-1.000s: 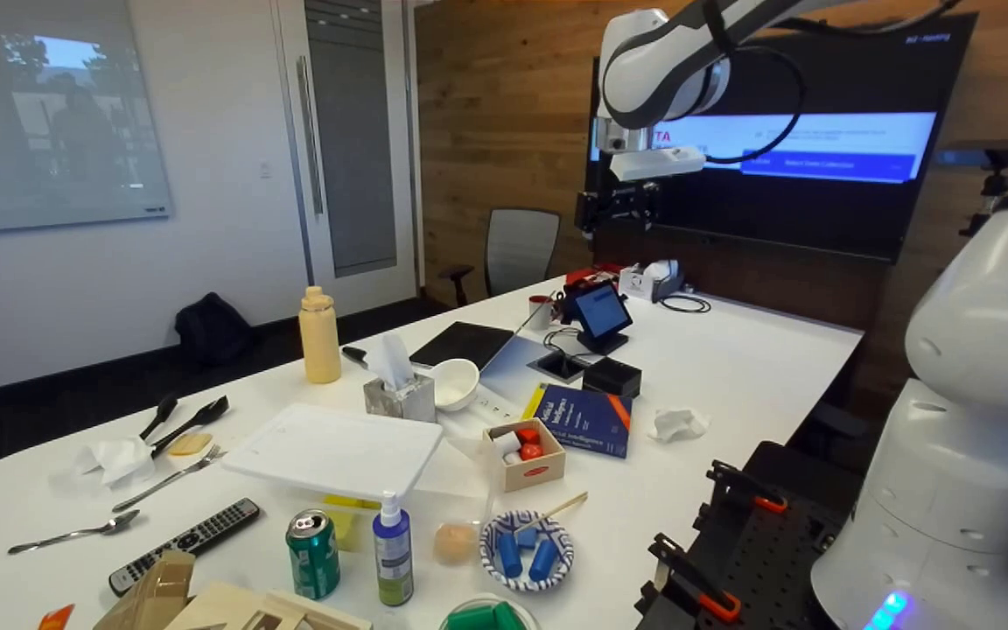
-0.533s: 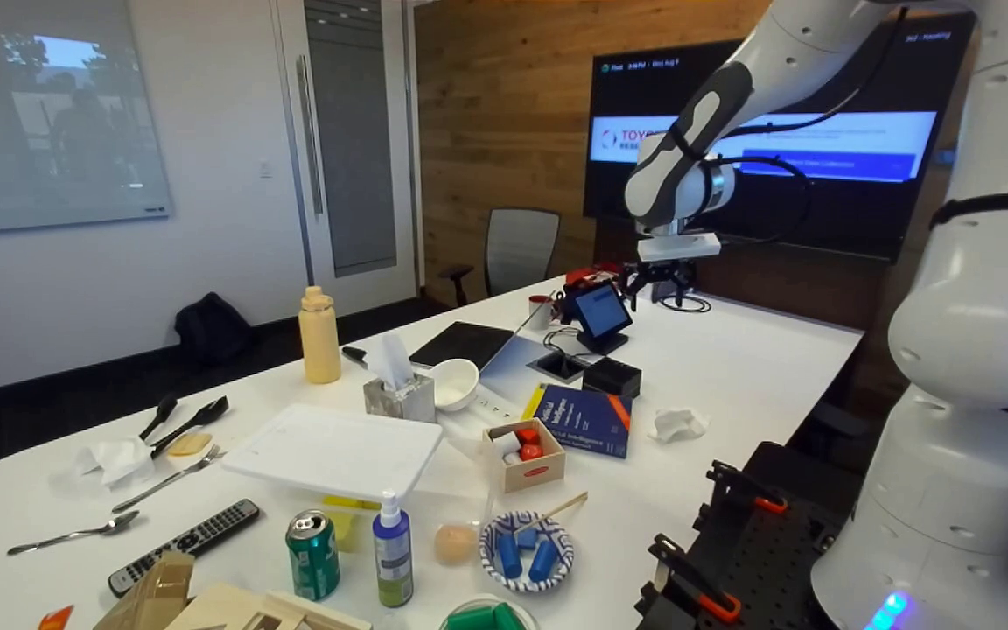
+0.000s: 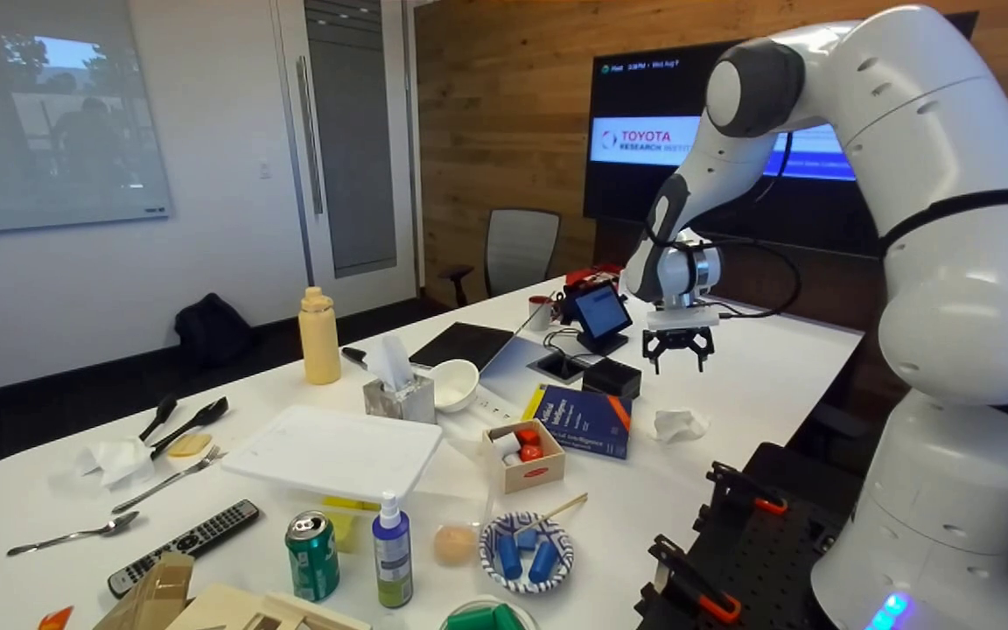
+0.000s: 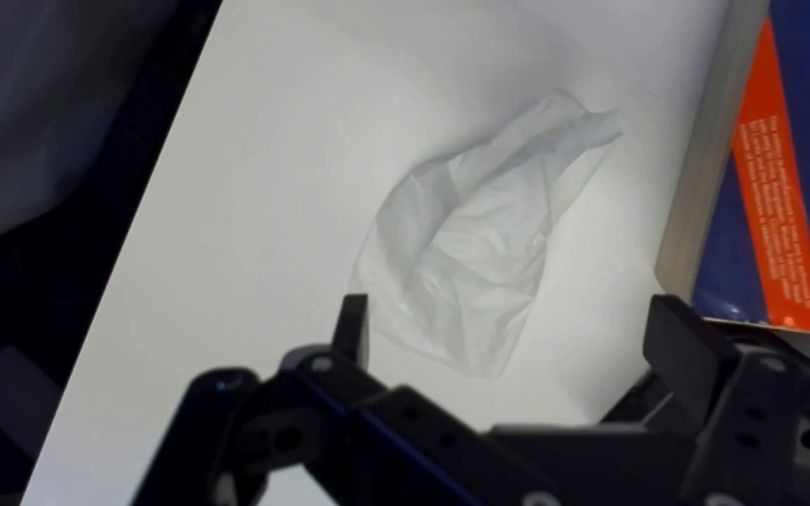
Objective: Use the cloth to wipe the book
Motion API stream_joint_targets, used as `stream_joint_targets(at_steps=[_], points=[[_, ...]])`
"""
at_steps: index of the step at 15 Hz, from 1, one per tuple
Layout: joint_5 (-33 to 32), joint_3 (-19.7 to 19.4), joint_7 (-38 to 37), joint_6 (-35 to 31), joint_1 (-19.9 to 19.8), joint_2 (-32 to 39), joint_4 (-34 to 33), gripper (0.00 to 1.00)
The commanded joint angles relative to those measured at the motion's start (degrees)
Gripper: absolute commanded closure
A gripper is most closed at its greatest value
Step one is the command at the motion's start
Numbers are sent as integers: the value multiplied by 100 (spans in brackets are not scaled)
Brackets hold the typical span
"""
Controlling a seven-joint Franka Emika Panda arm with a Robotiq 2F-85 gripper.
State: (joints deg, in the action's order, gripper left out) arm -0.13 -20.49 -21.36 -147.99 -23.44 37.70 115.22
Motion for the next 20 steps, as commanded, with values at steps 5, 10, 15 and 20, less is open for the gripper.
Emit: stream_joint_targets(at_steps=[5,10,15,20], points=[[734,-37,14,274,-227,1475,-1407,0],[859,-40,14,561,-388,2140,-1981,0],[919,-69,-34,823,-467,2546,-2437,26],[909,-90,-25,794,-465,2632,-2574,67]])
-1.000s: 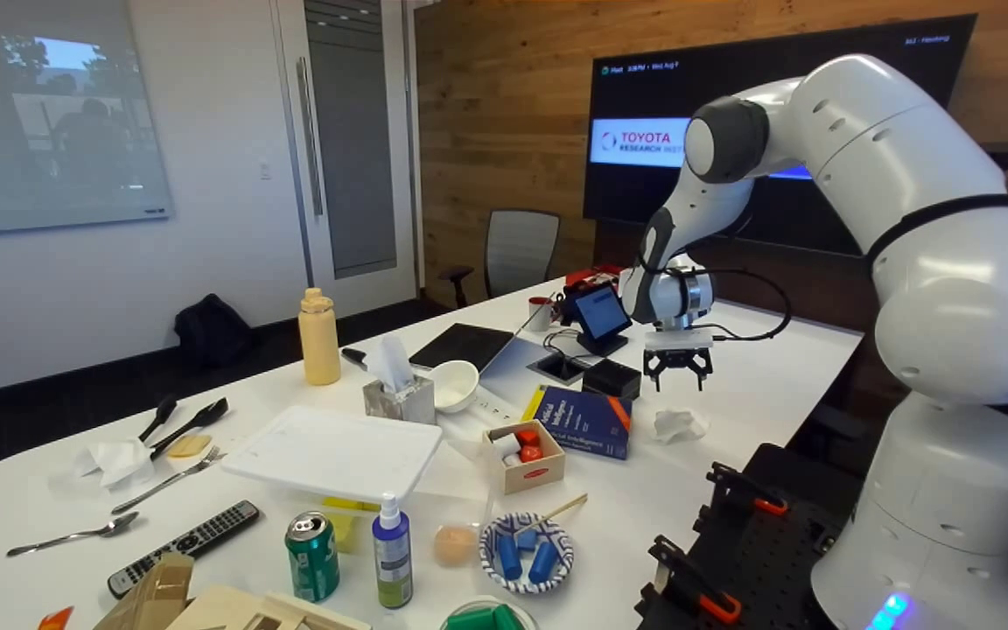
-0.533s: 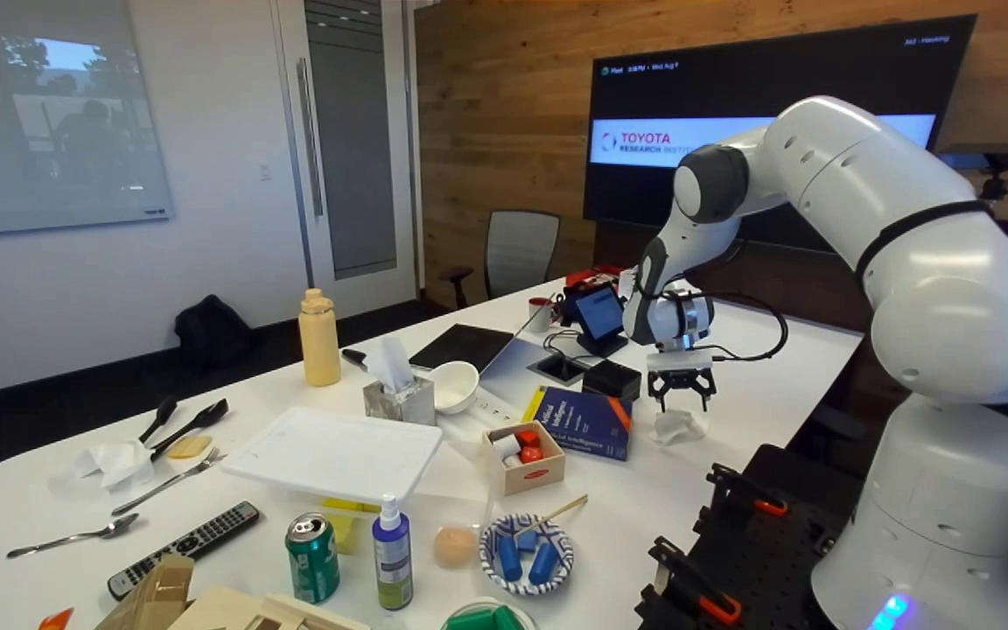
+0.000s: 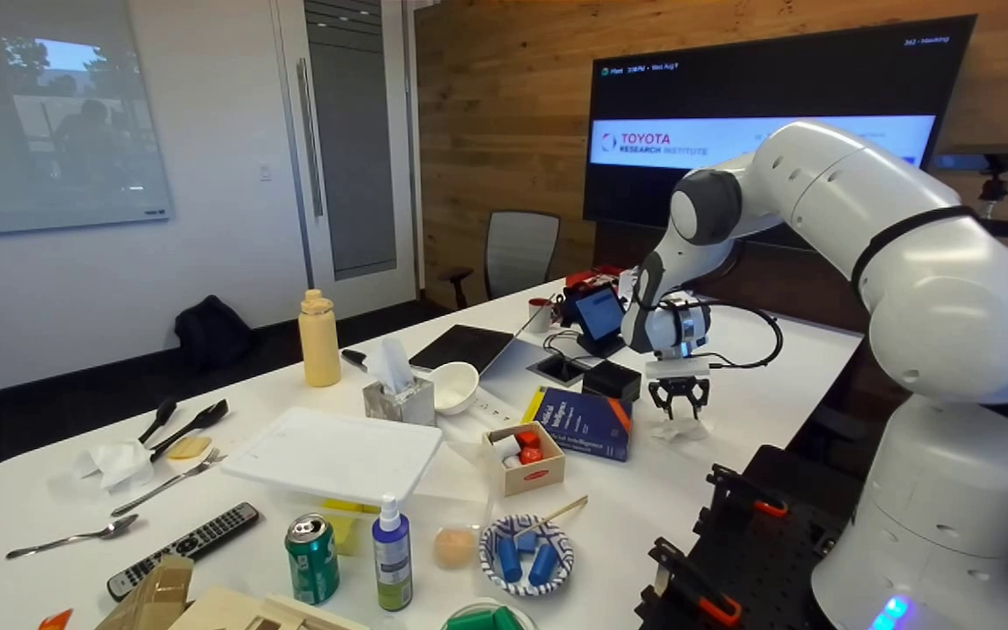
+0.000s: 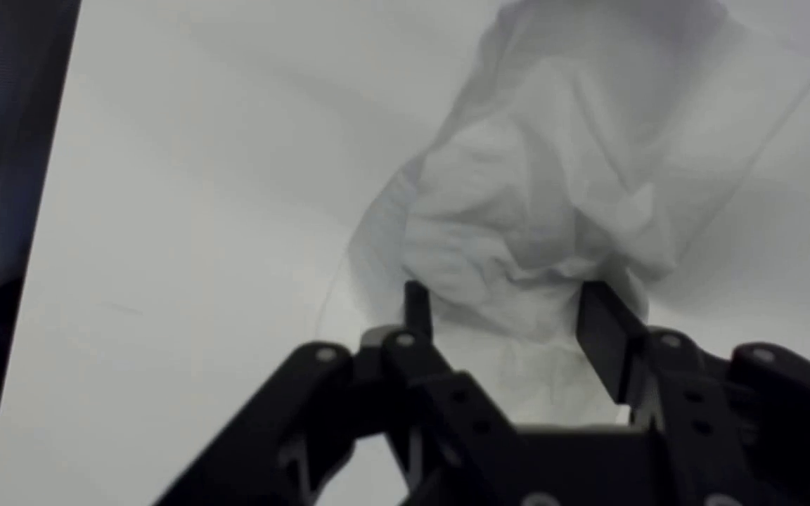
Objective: Use the cloth to wipe the book
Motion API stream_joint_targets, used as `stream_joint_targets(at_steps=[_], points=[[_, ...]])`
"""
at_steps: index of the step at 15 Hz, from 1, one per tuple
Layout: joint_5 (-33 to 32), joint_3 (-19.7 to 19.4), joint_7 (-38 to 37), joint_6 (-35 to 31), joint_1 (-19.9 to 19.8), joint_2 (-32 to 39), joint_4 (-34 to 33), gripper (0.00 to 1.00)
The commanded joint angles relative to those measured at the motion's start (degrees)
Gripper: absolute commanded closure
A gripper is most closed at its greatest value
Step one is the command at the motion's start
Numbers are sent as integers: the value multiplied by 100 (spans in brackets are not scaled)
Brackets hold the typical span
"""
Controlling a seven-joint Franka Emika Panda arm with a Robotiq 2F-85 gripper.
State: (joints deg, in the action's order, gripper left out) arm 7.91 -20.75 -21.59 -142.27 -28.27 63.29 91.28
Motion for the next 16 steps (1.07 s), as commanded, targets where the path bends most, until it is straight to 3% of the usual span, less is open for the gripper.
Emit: stream_joint_targets(at_steps=[1,5,7,11,16], points=[[104,-75,-11,195,19,86,-157,73],[96,-137,-32,198,-24,175,-124,100],[124,-175,-46,274,-54,111,-113,100],[125,-194,114,391,112,-735,263,100],[313,273,420,213,237,-1936,668,100]])
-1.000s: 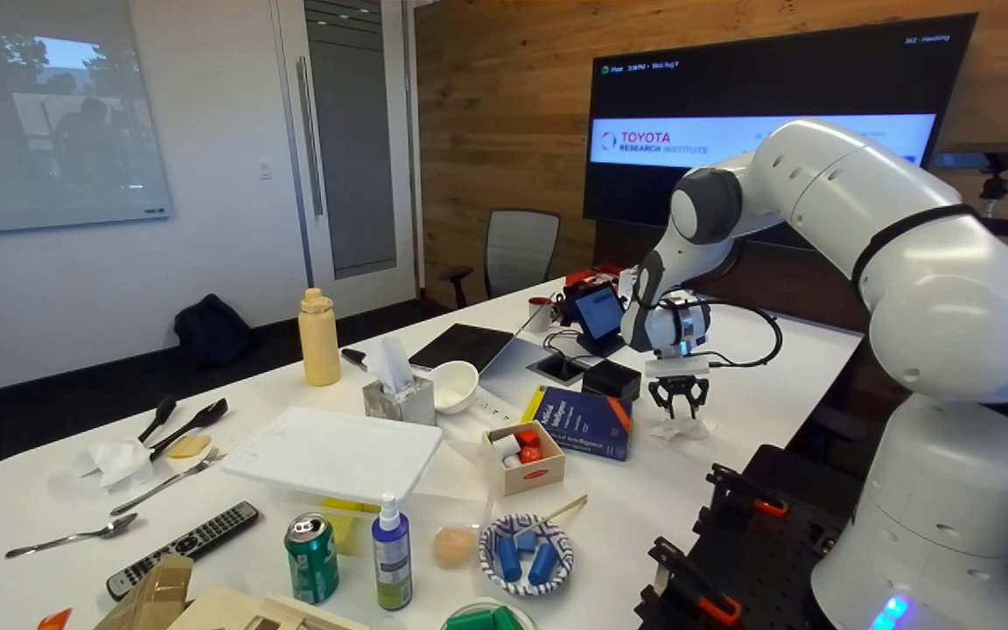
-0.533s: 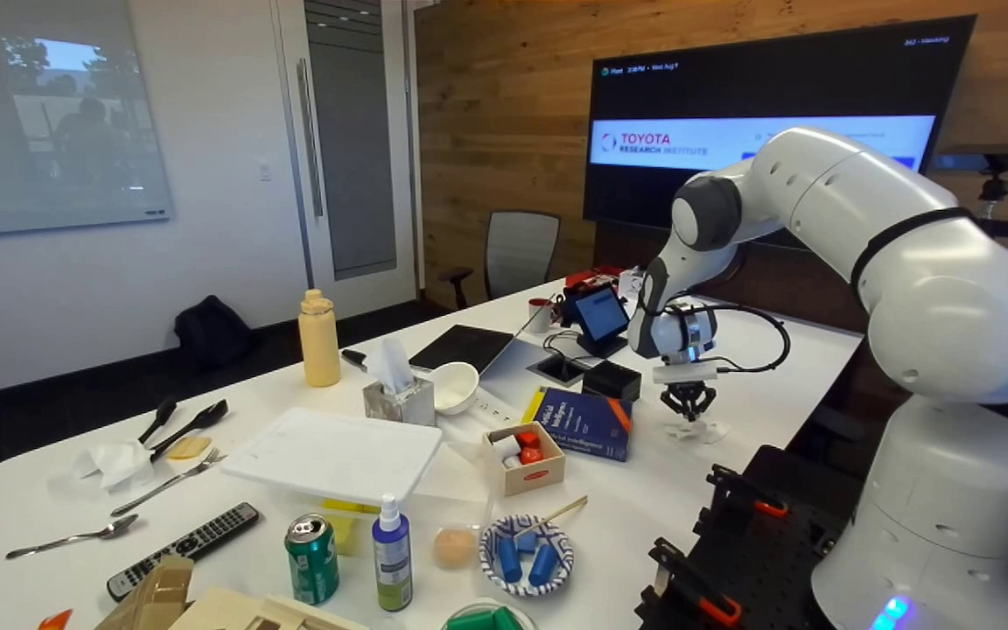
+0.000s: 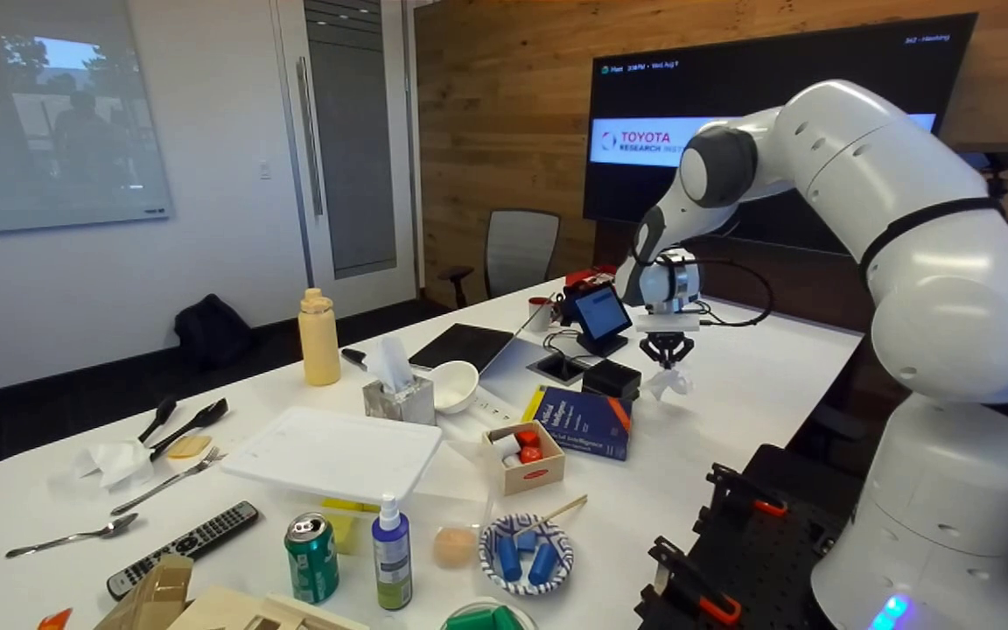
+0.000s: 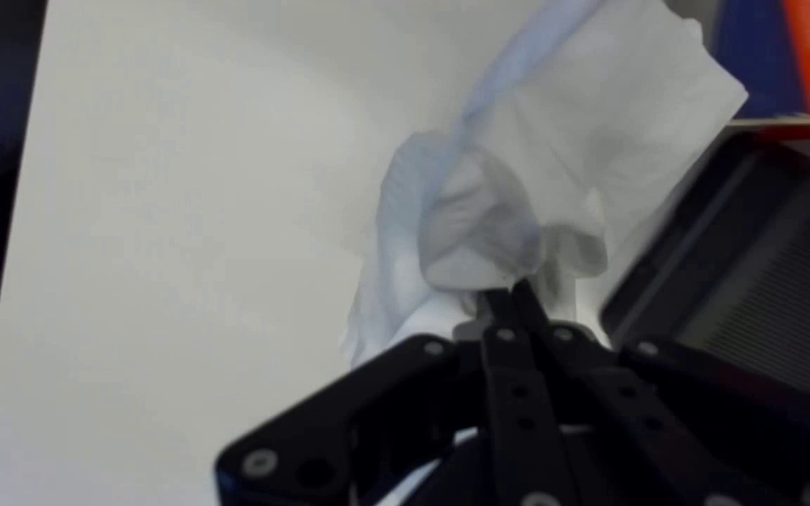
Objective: Use the cloth to wipe the book
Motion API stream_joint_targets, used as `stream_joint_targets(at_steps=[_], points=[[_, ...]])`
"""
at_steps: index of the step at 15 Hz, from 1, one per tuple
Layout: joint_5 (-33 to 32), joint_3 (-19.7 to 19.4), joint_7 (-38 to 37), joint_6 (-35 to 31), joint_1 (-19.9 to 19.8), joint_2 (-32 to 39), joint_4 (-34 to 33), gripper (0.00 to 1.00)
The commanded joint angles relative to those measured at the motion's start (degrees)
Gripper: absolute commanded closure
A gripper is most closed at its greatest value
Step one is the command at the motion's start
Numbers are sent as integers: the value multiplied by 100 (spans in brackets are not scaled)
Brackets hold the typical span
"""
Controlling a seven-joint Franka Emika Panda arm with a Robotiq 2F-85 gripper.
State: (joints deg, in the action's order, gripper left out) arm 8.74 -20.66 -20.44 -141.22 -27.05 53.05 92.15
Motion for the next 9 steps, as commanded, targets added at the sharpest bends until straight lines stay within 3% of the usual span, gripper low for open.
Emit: stream_joint_targets(at_steps=[1,6,8,9], points=[[273,366,339,-50,206,-1142,729,100],[528,971,555,-241,619,-1961,1442,100],[753,1239,776,54,650,-2090,1588,100],[595,994,501,15,734,-1740,1141,98]])
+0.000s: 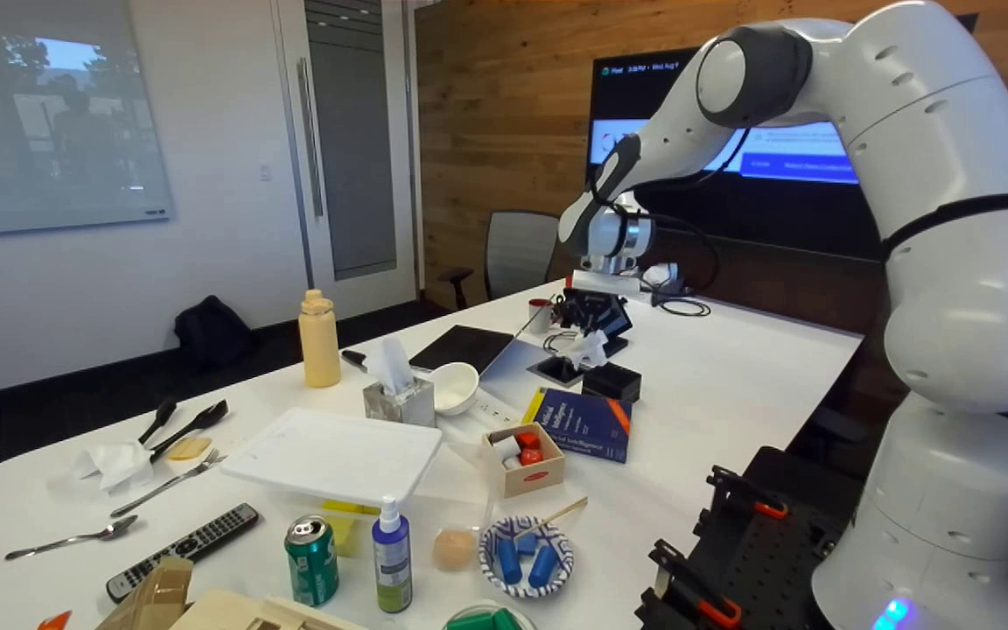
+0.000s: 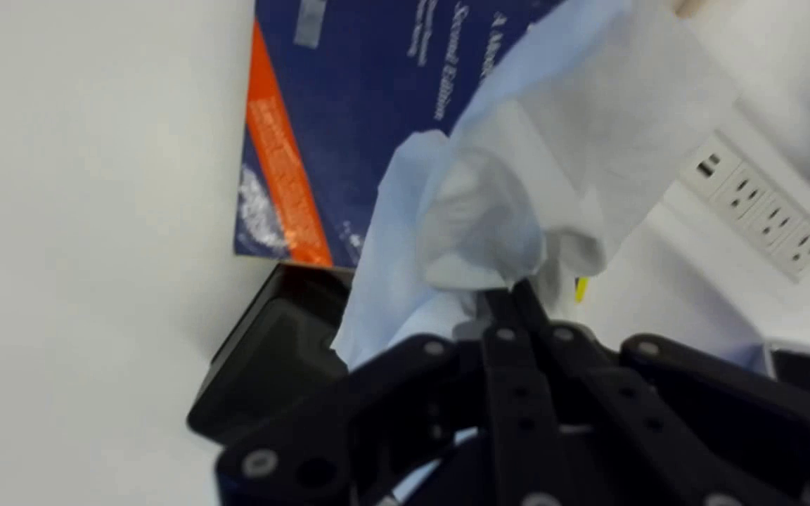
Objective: Use the cloth to wipe the book
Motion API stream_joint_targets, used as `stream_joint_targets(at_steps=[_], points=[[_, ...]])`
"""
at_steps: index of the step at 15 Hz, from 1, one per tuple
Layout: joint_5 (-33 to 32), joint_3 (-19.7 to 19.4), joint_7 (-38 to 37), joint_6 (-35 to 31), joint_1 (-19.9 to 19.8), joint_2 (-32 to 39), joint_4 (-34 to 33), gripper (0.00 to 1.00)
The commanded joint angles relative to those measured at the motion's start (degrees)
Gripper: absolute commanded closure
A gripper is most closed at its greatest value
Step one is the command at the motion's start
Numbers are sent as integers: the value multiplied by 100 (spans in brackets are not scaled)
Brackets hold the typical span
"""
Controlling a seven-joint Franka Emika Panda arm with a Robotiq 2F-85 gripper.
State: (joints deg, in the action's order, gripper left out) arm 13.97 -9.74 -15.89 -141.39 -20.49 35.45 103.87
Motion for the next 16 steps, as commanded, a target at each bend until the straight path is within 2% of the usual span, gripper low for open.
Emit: stream_joint_targets(at_steps=[1,5,7,11,16], points=[[151,-4,113,33,117,-36,78,98],[180,36,174,33,103,-76,187,100],[112,-46,-65,116,200,255,-18,100],[218,-27,-76,-4,176,558,-54,100],[258,45,-154,-95,208,1099,-541,100]])
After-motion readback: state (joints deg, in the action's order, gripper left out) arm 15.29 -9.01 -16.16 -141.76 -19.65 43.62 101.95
